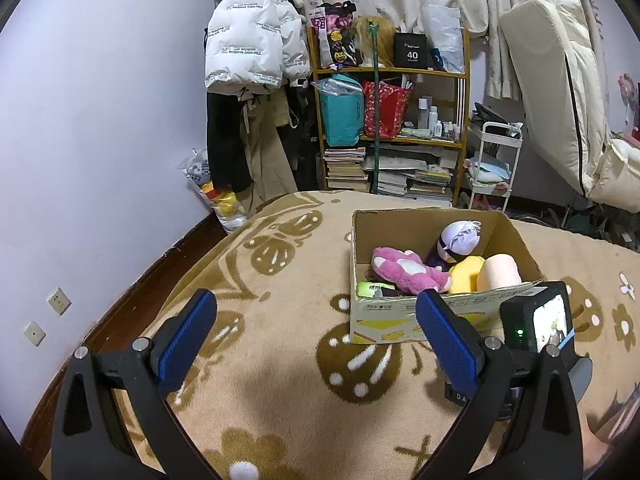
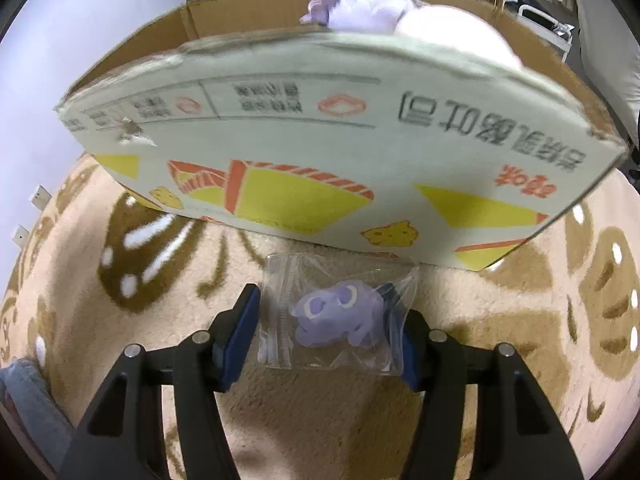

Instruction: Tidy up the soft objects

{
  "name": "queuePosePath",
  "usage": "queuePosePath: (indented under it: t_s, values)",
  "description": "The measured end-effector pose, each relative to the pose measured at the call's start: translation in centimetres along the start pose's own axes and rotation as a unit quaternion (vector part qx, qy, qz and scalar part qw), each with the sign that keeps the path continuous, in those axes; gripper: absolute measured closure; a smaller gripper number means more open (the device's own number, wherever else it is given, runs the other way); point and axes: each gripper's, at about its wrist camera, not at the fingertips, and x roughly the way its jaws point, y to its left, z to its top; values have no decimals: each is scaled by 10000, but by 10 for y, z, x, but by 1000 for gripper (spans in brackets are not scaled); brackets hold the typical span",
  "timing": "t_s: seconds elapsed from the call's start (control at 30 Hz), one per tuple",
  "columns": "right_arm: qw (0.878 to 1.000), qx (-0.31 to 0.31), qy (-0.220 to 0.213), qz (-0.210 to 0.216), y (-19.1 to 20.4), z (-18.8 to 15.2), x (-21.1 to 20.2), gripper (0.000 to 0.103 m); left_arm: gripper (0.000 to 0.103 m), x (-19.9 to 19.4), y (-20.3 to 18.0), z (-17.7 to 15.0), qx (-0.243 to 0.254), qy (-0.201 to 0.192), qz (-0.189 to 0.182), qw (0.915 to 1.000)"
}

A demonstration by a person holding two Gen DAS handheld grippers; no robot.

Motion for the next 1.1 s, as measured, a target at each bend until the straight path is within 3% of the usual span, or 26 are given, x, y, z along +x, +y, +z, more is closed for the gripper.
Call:
queuePosePath:
  t_s: [0.3,0.57,0.73,1.0,1.1]
  values:
    - [9956,123,-848,372,-2,-1,-69,40,4,-8,5,-1,-75,-161,28,9998]
    - [9791,161,-1910,683,0,27,-112,39,4,-17,-1,-1,43,-380,12,9993]
    - [9779,68,-1982,668,-5,59,-104,37,4,-18,-4,-1,69,-409,1,9991]
    - [9835,-24,-1670,698,-12,81,-73,34,4,-16,-1,1,39,-368,76,9993]
    - [9830,-8,-1686,722,-13,82,-72,25,4,-17,1,1,2,-396,77,9992]
